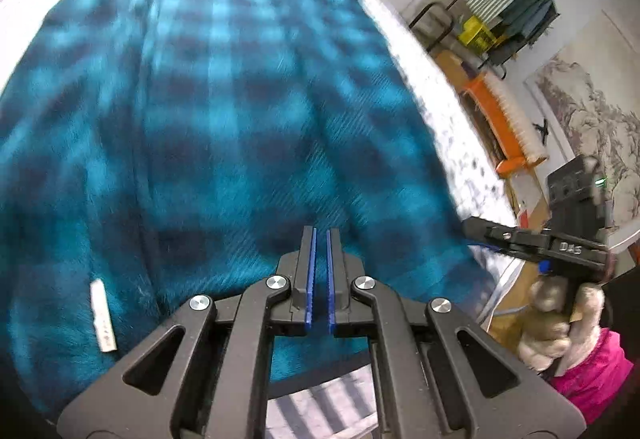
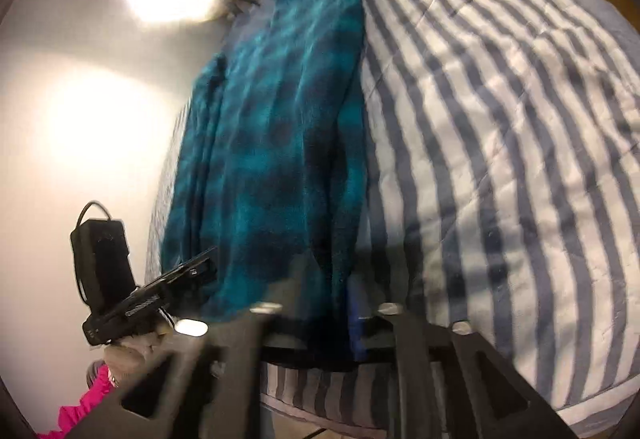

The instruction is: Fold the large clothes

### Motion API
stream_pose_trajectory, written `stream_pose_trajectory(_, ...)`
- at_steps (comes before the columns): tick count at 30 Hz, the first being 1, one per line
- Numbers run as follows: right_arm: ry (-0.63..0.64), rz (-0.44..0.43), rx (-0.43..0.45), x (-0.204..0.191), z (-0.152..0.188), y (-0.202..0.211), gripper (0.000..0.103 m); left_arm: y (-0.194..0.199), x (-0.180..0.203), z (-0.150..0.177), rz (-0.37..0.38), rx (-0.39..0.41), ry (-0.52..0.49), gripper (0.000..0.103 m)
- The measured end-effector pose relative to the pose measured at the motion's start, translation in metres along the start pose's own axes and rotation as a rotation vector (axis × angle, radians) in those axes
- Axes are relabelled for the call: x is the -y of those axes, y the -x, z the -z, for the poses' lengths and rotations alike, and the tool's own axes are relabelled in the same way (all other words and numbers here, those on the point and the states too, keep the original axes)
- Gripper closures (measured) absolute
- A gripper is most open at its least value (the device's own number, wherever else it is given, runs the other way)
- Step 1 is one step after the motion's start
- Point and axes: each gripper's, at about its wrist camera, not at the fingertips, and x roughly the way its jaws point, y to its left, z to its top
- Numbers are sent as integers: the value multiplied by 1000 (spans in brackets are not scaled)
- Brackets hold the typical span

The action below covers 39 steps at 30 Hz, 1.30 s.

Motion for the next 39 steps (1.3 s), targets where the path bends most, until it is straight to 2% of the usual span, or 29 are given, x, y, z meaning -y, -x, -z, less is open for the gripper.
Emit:
stream_pose_trajectory(1,-17,12,20,5,-1,4,48,6,9,-2,10,21,-16,103)
stream_pose_trajectory(2,-48,20,33,12,-2,5,44,9,16,-4,22,33,-32,103)
stream_pose_trajectory(5,-129,-14,27,30,-2,-3,48,5,38,-9,39,37,-99,103)
stream_pose_trajectory(7,-129,-48,36,32,-4,-1,49,-8,48,-7,29,14,-129,103)
stream_pose_trajectory(8,-115,-53,25,29,-5,-3,62,-12,48,-6,21,4,-133,103)
stream_pose_trajectory(10,-97,-61,-16,24,-7,-12,80,-29,43,3,-10,-36,-122,103)
stream_pose_trajectory(11,-91,-60,-31,20,-6,-17,93,-34,38,9,-22,-45,-112,103)
stream_pose_trajectory(13,-63,-30,-33,10,-6,-21,96,-41,29,18,-39,-39,-97,103)
stream_pose_trajectory(17,39,29,-15,-25,-10,-18,98,-31,28,13,-23,-61,-59,103)
stream_pose_trajectory(20,91,76,6,-46,-16,-15,98,0,26,3,2,-28,-39,103)
stream_pose_trajectory(26,275,242,25,-93,-18,-12,98,102,20,-20,24,77,-22,103)
stream_pose_trajectory(29,383,317,29,-120,-14,-18,98,158,12,-30,8,162,-28,103)
stream_pose_trajectory(32,513,371,32,-152,-7,-29,98,209,-6,-32,20,271,13,103)
stream_pose_trajectory(36,634,405,14,-190,-1,-53,98,245,-32,-29,25,367,93,103)
stream_pose_trajectory(39,734,438,-18,-215,7,-79,98,251,-50,-26,42,365,144,103)
